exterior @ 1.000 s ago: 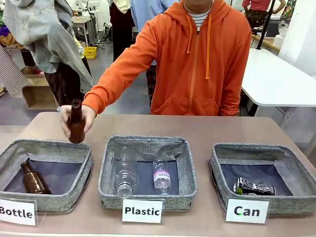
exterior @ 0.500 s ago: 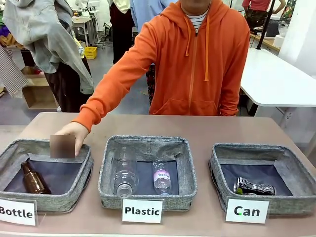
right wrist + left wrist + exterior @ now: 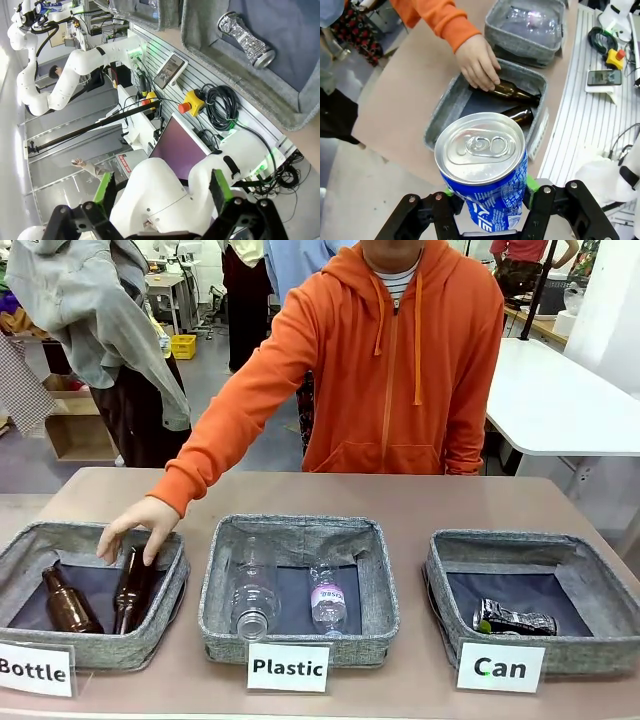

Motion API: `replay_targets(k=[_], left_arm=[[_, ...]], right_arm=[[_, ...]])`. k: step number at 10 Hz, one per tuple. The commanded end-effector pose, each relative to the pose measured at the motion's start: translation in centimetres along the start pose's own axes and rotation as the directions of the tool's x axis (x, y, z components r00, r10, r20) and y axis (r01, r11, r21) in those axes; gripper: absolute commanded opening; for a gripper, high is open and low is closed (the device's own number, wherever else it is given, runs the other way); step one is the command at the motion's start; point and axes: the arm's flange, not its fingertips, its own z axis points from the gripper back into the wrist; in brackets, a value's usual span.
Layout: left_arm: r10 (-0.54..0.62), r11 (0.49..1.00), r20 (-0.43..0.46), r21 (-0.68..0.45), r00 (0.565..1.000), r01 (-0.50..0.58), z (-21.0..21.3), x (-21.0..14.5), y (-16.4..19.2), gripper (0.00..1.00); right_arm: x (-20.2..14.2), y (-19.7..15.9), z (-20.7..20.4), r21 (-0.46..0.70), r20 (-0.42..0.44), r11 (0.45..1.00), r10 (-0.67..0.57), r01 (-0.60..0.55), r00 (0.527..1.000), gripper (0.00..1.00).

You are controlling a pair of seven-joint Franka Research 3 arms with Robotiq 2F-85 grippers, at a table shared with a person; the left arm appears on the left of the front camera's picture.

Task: Sort the can waste into the basket.
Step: Pick up the can waste from the table and place it in the right Fabric basket.

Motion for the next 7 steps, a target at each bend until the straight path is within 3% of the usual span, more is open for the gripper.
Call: replay_targets(k=[1, 7], left_arm=[[0.021, 1.0, -0.013, 0.007, 1.0, -0.021, 0.1, 0.9, 0.4, 0.44], [0.012, 1.0, -0.051, 0.007, 0.999, -0.011, -1.6, 4.0, 1.1, 0.44]], right_arm=[[0.2, 0.6, 0.4, -0.001, 0.013, 1.0, -0.005, 0.005, 1.0, 1.0], [0.2, 0.6, 0.4, -0.001, 0.013, 1.0, -0.005, 0.005, 1.0, 1.0]])
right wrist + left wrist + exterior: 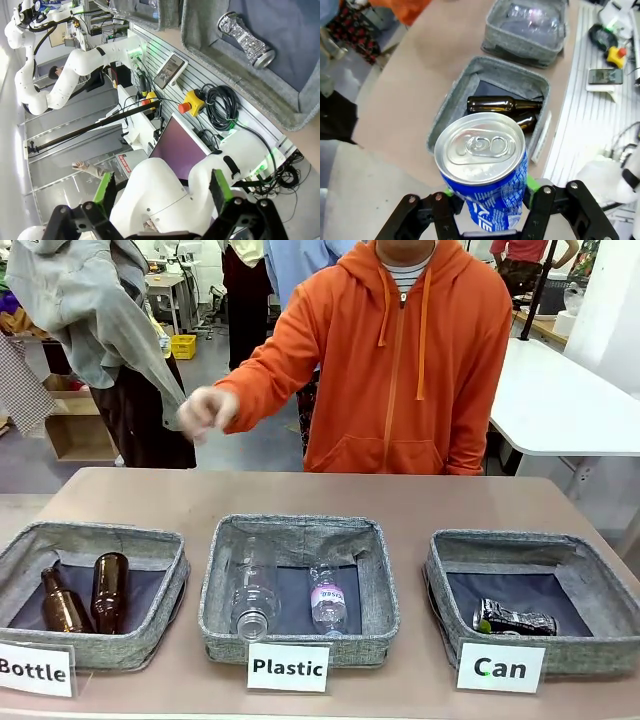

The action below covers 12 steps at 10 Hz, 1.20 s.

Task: Sort the can waste into the basket.
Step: Pick up the can waste from the table and place it in the right Fabric basket.

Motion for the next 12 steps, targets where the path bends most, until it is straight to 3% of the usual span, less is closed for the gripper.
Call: replay_targets(k=[1, 4, 5, 6, 8, 9, 10, 11, 12], left_arm=[[0.021, 1.0, 0.017, 0.022, 1.0, -0.021, -1.7, 3.7, -0.1, 0.44], [-0.103, 0.995, 0.081, -0.008, 0.991, 0.104, -9.0, 15.1, -1.0, 0.44], [-0.221, 0.971, 0.143, -0.057, 0.965, 0.231, -13.3, 21.5, -1.8, 0.44], [-0.221, 0.961, 0.209, -0.116, 0.953, 0.249, -17.6, 27.1, -2.4, 0.44], [-0.328, 0.863, 0.215, -0.329, 0.92, 0.384, -26.9, 37.4, -4.5, 0.44], [-0.357, 0.837, 0.248, -0.344, 0.901, 0.426, -31.7, 41.9, -6.6, 0.44], [-0.416, 0.769, 0.245, -0.418, 0.876, 0.483, -37.2, 46.2, -8.7, 0.44], [-0.433, 0.747, 0.27, -0.426, 0.86, 0.51, -41.5, 49.4, -10.8, 0.44], [-0.423, 0.735, 0.296, -0.441, 0.856, 0.516, -45.5, 51.8, -13.5, 0.44]], right_arm=[[0.2, 0.6, 0.4, -0.001, 0.013, 1.0, -0.005, 0.005, 1.0, 1.0], [0.0, 0.0, 0.0, 0.0, 0.0, 1.0, 0.0, 0.0, 1.0, 1.0], [-1.5, 0.9, 0.5, 0.018, -0.047, 0.999, 0.039, -0.038, 0.998, 1.0], [-2.8, 1.6, 0.9, 0.018, -0.049, 0.999, 0.04, -0.039, 0.998, 1.0], [-6.1, 2.6, 2.0, 0.055, -0.12, 0.993, 0.112, -0.106, 0.987, 1.0], [-7.9, 2.5, 2.8, 0.107, -0.107, 0.99, 0.105, -0.094, 0.989, 1.0], [-9.5, 1.6, 4.1, 0.173, -0.001, 0.984, 0.048, -0.047, 0.999, 1.0], [-10.5, 0.5, 4.9, 0.232, 0.107, 0.972, 0.008, -0.033, 0.994, 1.0], [-11.6, -0.9, 5.6, 0.261, 0.154, 0.963, 0.025, -0.065, 0.988, 1.0]])
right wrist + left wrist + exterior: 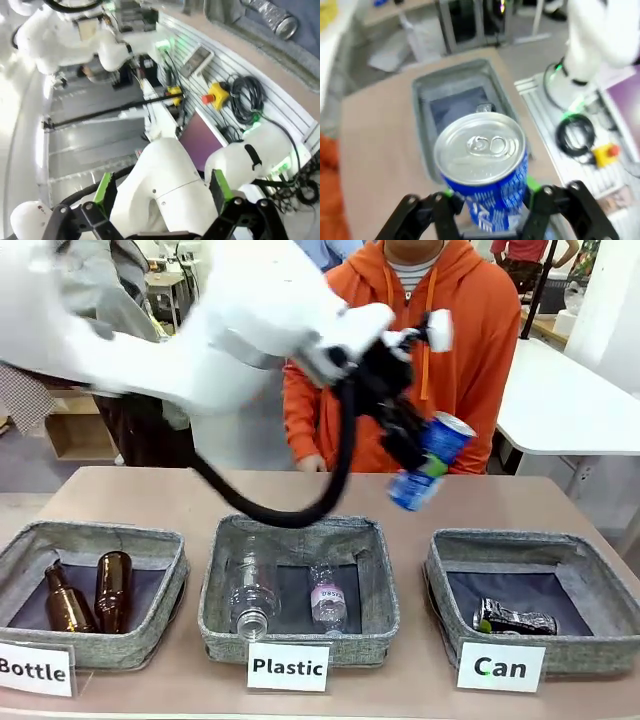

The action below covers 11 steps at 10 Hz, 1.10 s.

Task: Sort the can waste into the basket.
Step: Pick up the can waste from the table and place it in the right Fabric basket.

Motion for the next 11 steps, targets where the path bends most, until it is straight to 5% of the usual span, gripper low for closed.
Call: replay_targets(k=[1, 4, 5, 7, 8, 10, 11], left_arm=[[-0.035, 0.999, -0.015, -0.023, 0.999, 0.035, -5.8, 4.0, 2.9, 0.44], [-0.089, 0.994, -0.095, -0.068, 0.991, 0.083, -15.5, 5.1, 4.9, 0.44], [-0.128, 0.99, -0.135, -0.076, 0.982, 0.119, -17.6, 5.3, 5.0, 0.44], [-0.196, 0.979, -0.215, -0.096, 0.957, 0.179, -19.6, 5.6, 4.8, 0.44], [-0.241, 0.97, -0.252, -0.105, 0.937, 0.221, -19.5, 5.5, 5.0, 0.44], [-0.298, 0.953, -0.29, -0.141, 0.909, 0.268, -19.6, 5.1, 5.1, 0.44], [-0.299, 0.951, -0.283, -0.17, 0.911, 0.259, -19.8, 4.7, 5.1, 0.92]], right_arm=[[-3.1, 3.1, 6.2, 0.118, 0.152, 0.992, 0.015, -0.034, 0.988, 1.0], [-5.9, 0.7, 8.1, 0.257, 0.402, 0.963, -0.036, -0.075, 0.915, 1.0], [-5.9, -0.4, 8.8, 0.366, 0.531, 0.929, -0.17, -0.044, 0.83, 1.0], [-5.2, -2.7, 9.1, 0.532, 0.637, 0.847, -0.412, 0.016, 0.651, 1.0], [-6.7, -2.0, 7.4, 0.354, 0.513, 0.935, -0.176, -0.02, 0.84, 1.0], [-6.7, -2.0, 7.4, 0.354, 0.513, 0.935, -0.176, -0.02, 0.84, 1.0], [-6.7, -2.0, 7.4, 0.354, 0.513, 0.935, -0.176, -0.02, 0.84, 1.0]])
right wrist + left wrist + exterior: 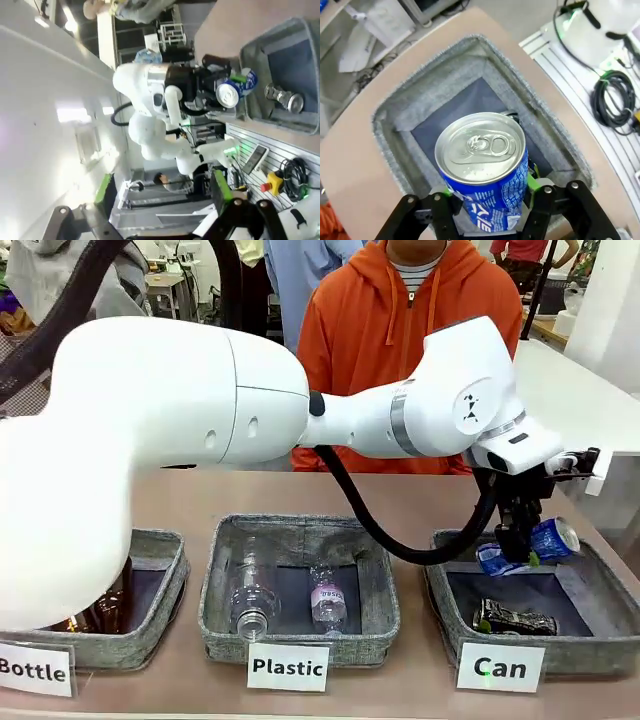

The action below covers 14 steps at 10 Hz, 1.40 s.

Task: Sort the can waste into the basket.
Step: Pick up the can waste from the table and place it in the right Fabric basket.

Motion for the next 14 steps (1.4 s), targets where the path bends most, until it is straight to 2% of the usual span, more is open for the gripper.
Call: replay_targets(k=[1, 5, 9, 10, 11, 12, 14], left_arm=[[-0.012, 1.0, -0.009, -0.006, 1.0, 0.012, -0.3, 0.6, 1.7, 1.0], [-0.003, 0.999, -0.025, 0.031, 1.0, 0.004, -0.2, 0.6, 1.6, 1.0], [0.024, 1.0, -0.008, 0.009, 1.0, -0.024, 1.7, 0.2, 0.7, 1.0], [0.068, 0.998, 0.001, -0.005, 0.998, -0.068, 3.5, -0.7, 0.1, 1.0], [0.164, 0.986, 0.041, -0.02, 0.986, -0.164, 6.2, -2.1, -0.8, 1.0], [0.308, 0.951, 0.119, -0.081, 0.944, -0.3, 10.1, -3.9, -2.4, 1.0], [0.401, 0.916, 0.203, -0.069, 0.894, -0.395, 16.3, -7.9, -6.7, 1.0]], right_arm=[[-0.7, -0.2, 0.8, -0.008, -0.022, 0.999, 0.031, -0.032, 0.999, 1.0], [-0.7, -0.2, 0.8, -0.008, -0.022, 0.999, 0.031, -0.032, 0.999, 1.0], [-0.7, -0.2, 0.8, -0.008, -0.022, 0.999, 0.031, -0.032, 0.999, 1.0], [-0.6, -0.1, 0.1, -0.013, -0.009, 1.0, 0.012, -0.012, 1.0, 1.0], [0.2, 0.7, -1.8, -0.053, -0.008, 0.998, 0.019, -0.02, 1.0, 1.0], [1.6, 2.0, -4.6, -0.11, -0.051, 0.993, 0.036, -0.041, 0.998, 1.0], [4.5, 4.1, -10.2, -0.176, -0.134, 0.982, 0.038, -0.062, 0.99, 1.0]])
